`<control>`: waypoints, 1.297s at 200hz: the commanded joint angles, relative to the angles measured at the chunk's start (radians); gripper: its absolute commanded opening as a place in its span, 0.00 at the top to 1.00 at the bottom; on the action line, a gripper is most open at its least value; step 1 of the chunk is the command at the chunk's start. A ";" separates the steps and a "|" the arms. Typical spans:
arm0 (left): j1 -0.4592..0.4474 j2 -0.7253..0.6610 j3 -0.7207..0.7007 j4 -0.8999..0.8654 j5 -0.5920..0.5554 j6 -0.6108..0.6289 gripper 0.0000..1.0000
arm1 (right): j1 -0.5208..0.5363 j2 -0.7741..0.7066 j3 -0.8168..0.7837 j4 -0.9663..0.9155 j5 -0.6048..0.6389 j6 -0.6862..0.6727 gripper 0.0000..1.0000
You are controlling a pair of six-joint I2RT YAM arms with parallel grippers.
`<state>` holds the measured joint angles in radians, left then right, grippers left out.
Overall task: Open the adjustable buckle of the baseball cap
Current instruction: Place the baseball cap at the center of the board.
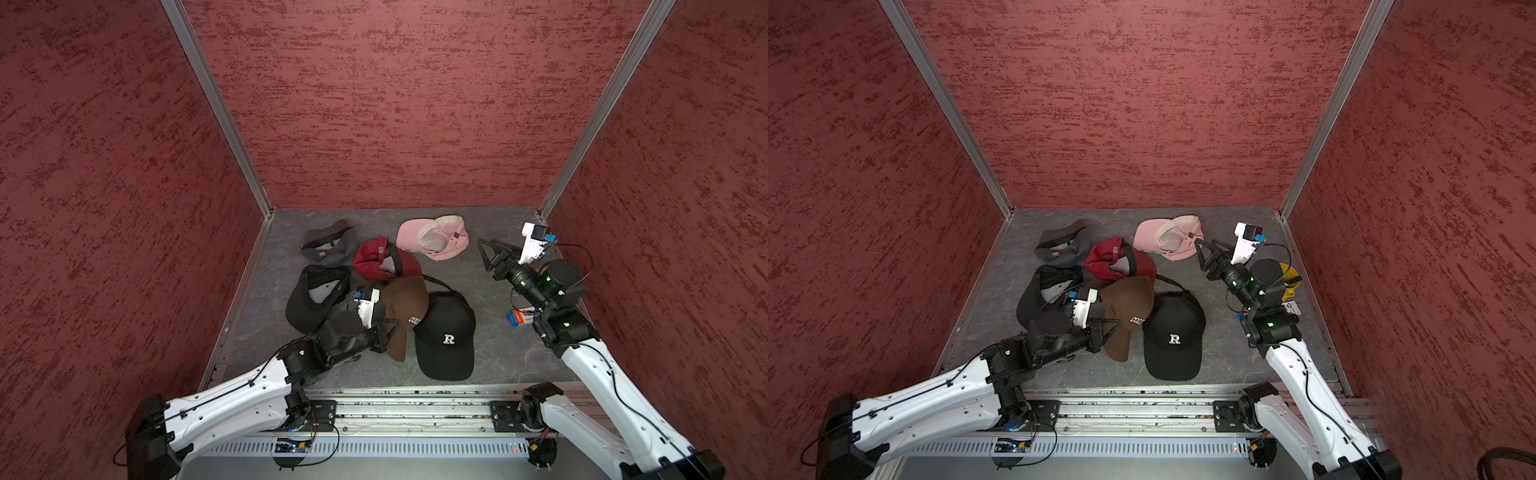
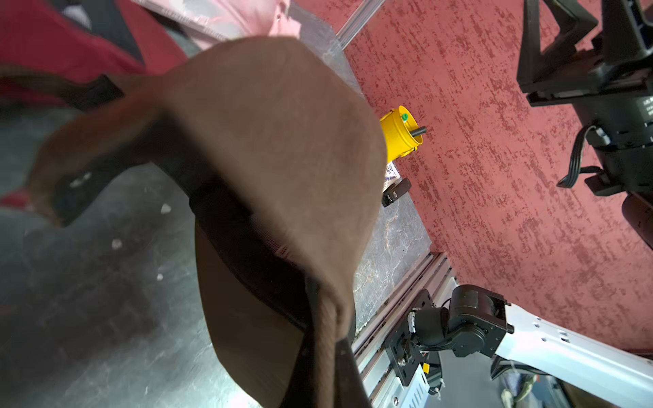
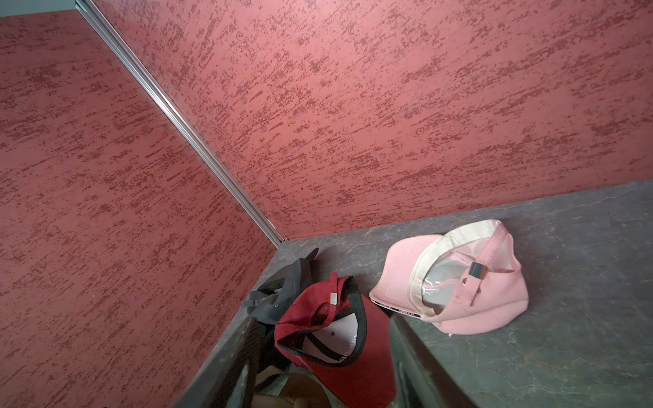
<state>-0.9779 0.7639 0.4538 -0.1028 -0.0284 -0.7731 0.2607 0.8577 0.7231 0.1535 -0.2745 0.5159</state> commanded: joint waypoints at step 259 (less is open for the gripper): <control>0.034 0.268 -0.014 -0.371 -0.125 -0.262 0.64 | 0.006 0.247 -0.050 0.045 0.019 -0.014 0.41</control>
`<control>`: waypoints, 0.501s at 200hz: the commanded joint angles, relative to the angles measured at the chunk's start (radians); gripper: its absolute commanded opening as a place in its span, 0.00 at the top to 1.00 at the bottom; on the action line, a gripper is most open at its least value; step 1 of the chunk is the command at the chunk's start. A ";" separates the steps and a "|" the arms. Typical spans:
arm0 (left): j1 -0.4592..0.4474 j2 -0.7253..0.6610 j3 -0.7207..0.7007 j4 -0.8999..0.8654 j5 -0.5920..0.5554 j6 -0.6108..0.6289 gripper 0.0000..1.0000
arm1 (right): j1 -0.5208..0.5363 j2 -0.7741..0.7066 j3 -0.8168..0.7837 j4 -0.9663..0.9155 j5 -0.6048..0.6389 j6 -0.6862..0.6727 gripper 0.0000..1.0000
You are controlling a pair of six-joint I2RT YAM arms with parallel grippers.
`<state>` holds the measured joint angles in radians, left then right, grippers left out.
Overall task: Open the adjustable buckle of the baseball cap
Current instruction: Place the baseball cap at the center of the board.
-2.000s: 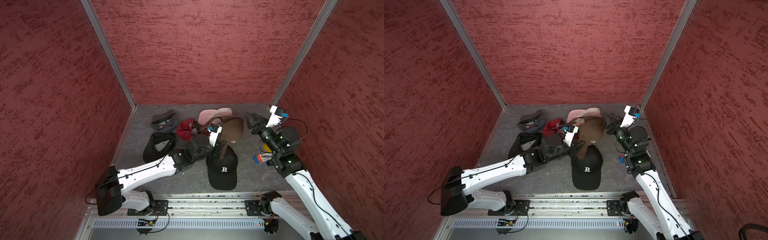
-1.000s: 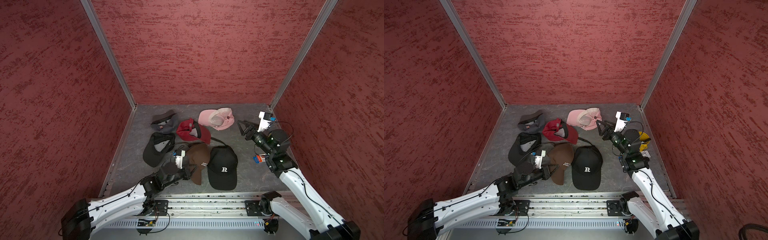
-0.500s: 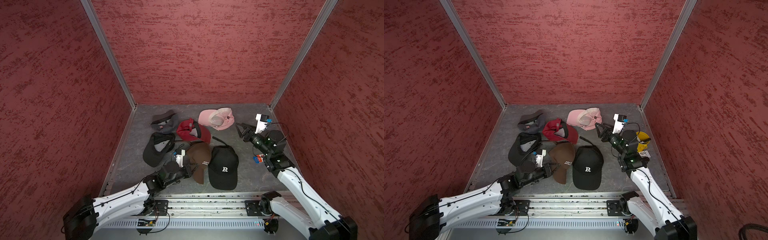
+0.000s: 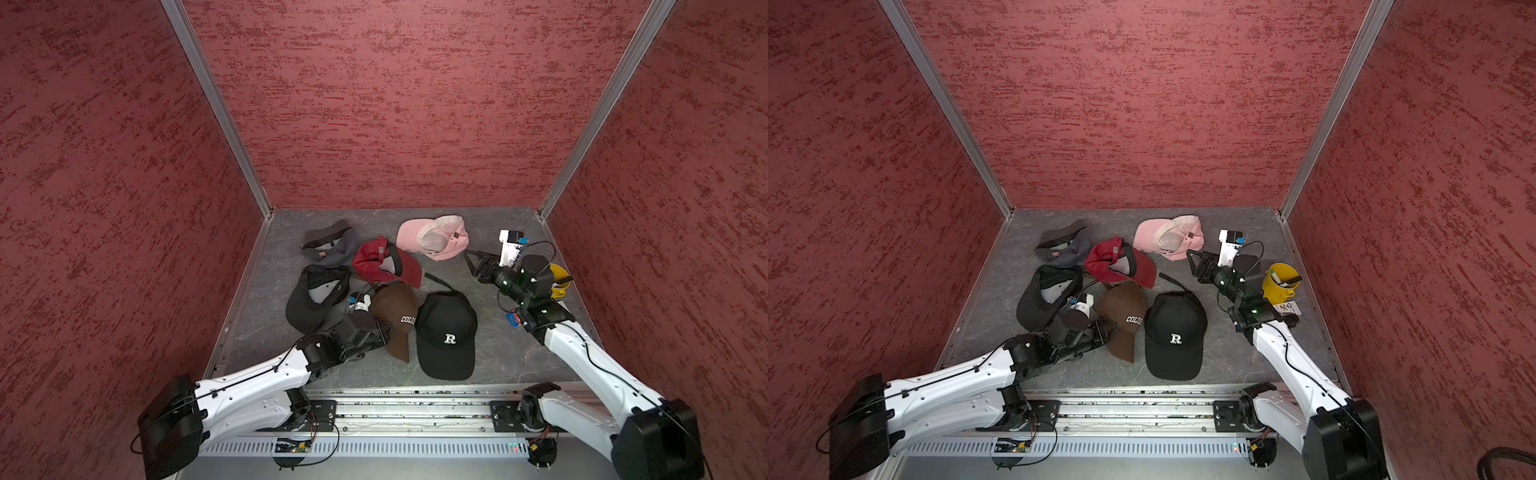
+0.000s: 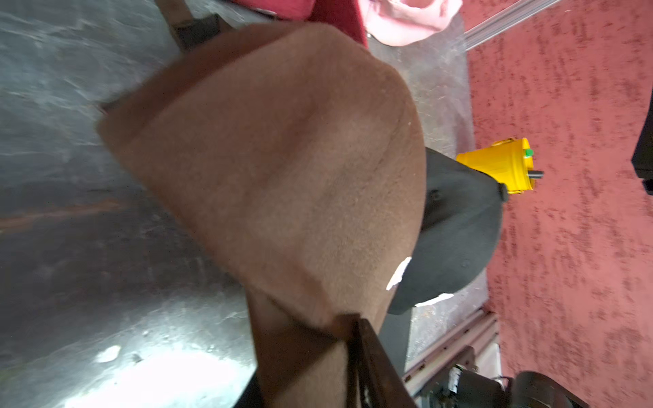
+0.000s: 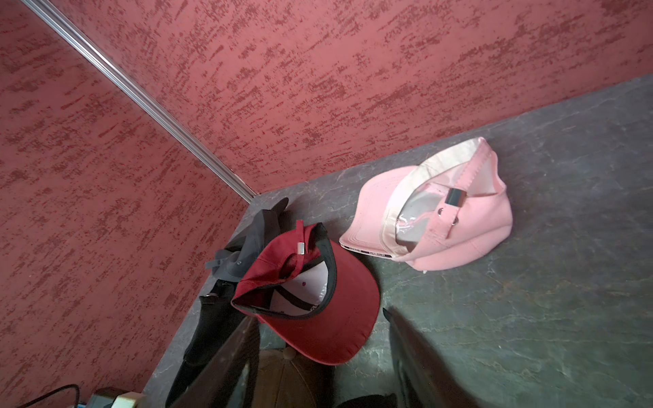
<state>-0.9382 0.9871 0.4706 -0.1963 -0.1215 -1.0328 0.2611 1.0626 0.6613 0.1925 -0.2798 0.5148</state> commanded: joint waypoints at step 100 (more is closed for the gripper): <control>0.017 0.119 0.052 -0.361 0.004 0.069 0.38 | 0.007 0.289 0.105 0.018 0.088 -0.005 0.41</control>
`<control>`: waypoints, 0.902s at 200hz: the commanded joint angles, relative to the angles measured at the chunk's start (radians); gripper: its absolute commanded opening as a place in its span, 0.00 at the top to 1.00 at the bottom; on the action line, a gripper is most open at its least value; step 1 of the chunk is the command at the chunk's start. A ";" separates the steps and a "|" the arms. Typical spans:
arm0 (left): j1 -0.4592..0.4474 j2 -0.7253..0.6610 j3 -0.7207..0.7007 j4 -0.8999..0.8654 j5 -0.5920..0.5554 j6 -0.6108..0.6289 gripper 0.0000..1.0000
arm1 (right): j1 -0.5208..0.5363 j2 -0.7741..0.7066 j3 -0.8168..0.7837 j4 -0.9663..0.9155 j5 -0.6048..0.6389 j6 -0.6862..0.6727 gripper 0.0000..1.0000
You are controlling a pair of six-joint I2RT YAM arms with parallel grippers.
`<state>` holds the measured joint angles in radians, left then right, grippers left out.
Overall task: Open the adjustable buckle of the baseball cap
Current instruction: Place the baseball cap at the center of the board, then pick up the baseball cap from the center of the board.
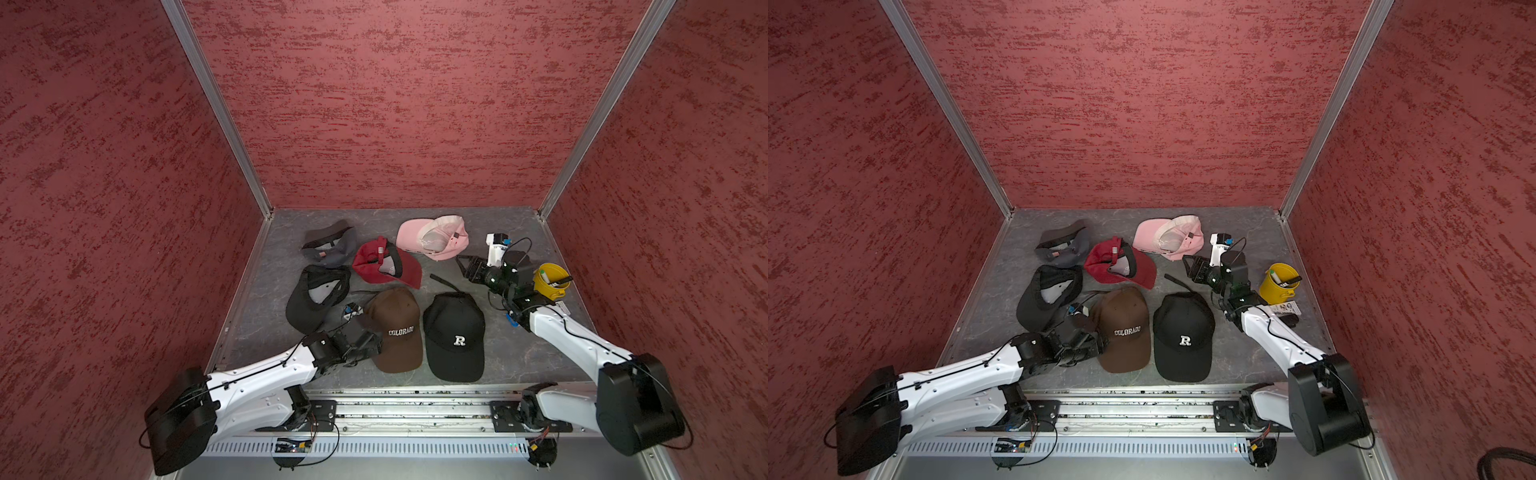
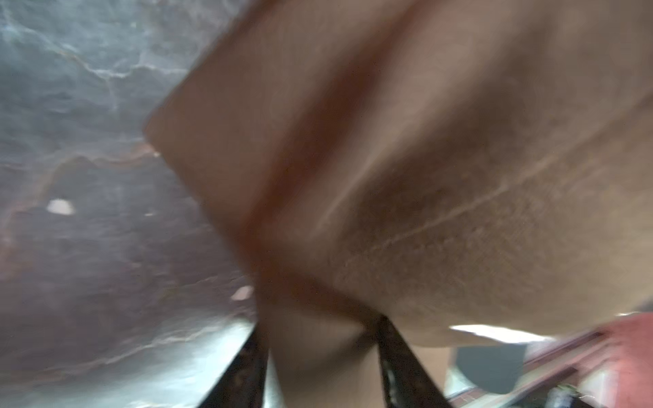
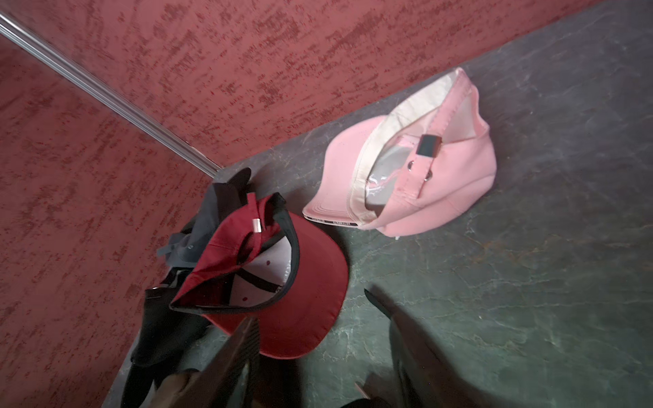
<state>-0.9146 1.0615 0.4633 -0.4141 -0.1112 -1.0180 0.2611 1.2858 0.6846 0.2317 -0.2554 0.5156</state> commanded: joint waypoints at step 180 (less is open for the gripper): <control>-0.095 0.023 0.516 -0.436 -0.349 0.351 0.08 | 0.076 0.641 0.589 -0.305 0.302 -0.016 0.40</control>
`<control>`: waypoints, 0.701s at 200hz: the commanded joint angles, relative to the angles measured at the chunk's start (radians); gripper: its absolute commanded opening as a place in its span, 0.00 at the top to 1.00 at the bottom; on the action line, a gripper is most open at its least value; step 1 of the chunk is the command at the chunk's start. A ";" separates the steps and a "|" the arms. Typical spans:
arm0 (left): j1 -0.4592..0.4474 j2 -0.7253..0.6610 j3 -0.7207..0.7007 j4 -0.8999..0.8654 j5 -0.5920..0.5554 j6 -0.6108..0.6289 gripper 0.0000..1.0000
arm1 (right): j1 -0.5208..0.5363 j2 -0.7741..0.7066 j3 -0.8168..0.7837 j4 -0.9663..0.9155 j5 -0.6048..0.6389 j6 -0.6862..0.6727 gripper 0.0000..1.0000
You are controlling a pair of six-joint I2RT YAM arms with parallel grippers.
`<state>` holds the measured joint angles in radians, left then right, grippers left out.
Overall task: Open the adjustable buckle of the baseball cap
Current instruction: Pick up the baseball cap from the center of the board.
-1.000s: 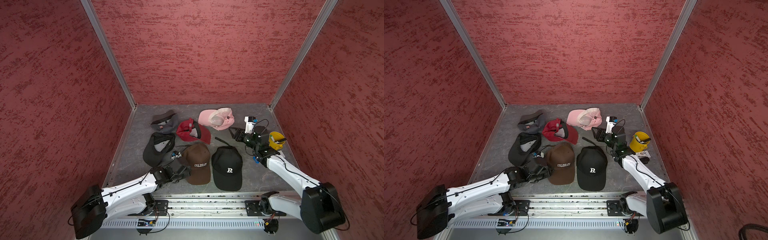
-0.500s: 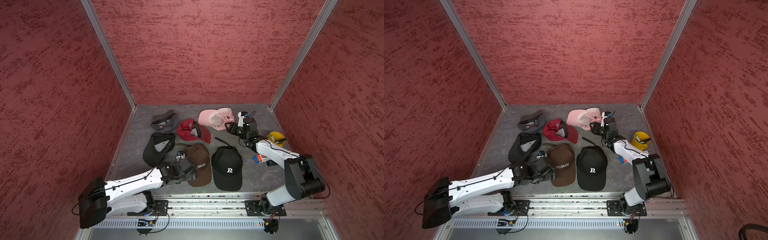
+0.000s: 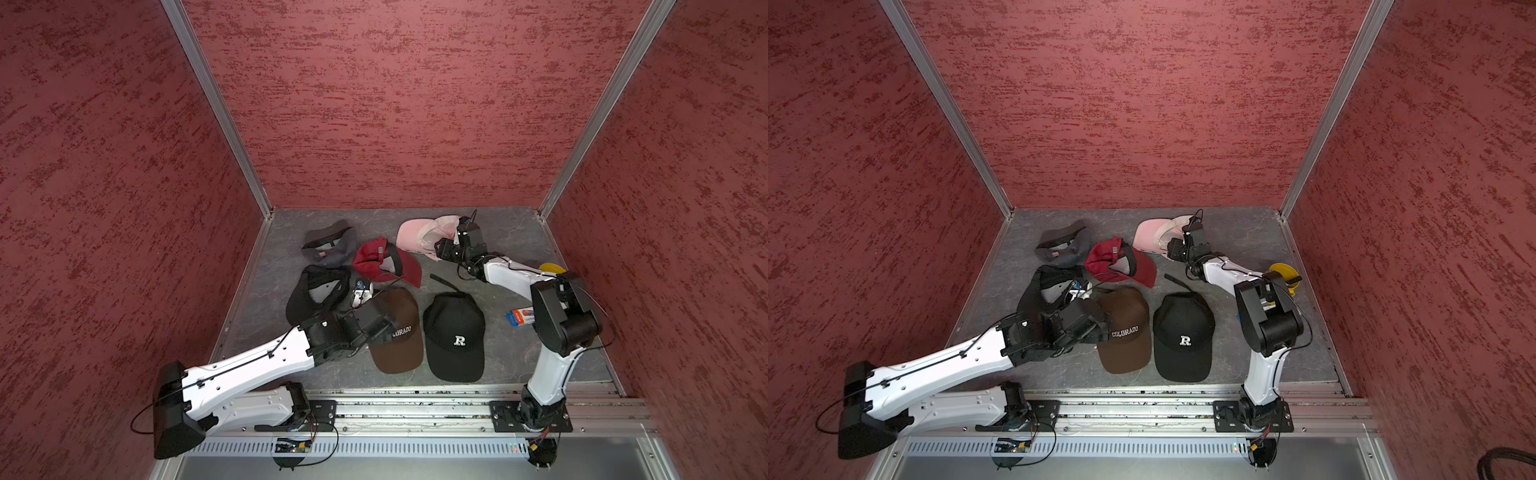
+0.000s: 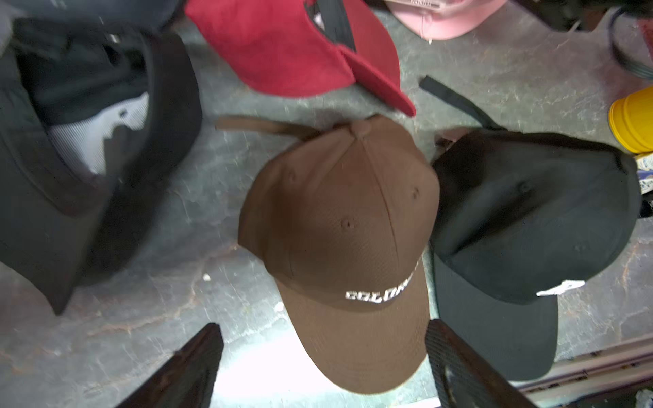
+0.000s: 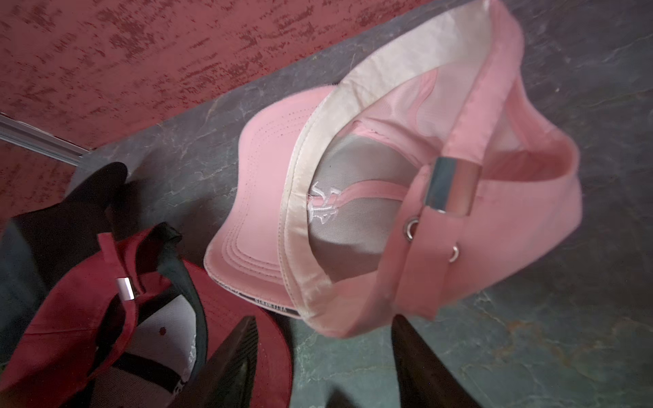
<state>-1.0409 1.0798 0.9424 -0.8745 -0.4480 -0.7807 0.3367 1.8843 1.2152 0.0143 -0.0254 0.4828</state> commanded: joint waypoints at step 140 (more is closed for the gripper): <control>0.140 0.115 0.166 0.189 0.099 0.389 0.08 | 0.002 0.066 0.087 -0.041 0.193 0.024 0.90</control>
<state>-0.9081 1.1896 1.0821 -0.7311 -0.3656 -0.4500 0.3367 1.9995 1.3037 -0.0738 0.1135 0.5140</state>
